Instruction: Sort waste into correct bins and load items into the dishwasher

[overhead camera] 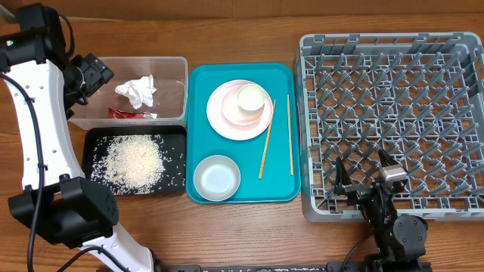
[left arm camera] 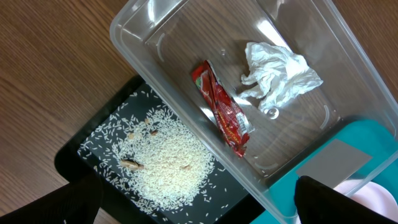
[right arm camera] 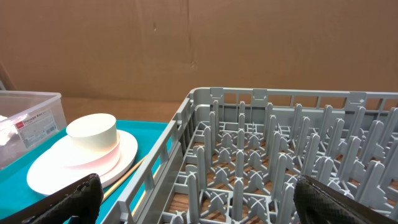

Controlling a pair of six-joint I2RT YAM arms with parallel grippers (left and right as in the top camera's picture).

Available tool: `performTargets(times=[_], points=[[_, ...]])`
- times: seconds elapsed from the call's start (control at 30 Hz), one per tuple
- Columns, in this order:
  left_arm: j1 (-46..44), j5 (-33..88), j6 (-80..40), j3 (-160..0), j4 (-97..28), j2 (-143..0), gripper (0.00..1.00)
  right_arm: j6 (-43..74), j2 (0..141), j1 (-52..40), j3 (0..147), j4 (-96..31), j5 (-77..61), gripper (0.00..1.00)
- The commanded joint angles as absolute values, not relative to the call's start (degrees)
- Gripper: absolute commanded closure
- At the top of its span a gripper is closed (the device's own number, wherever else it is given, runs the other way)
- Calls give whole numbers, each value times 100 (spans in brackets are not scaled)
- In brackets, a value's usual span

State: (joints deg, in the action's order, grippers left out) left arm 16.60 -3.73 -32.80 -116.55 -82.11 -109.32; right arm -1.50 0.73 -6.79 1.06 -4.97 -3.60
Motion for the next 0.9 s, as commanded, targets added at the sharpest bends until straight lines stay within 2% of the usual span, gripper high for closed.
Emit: performTargets(times=[0.0, 0.87], points=[[1682, -449, -3190, -11684, -8204, -10908, 0, -167, 19, -672, 45, -458, -349, 0], [1673, -449, -3190, -11684, -8204, -10908, 0, -128, 19, -674, 45, -445, -438, 0]])
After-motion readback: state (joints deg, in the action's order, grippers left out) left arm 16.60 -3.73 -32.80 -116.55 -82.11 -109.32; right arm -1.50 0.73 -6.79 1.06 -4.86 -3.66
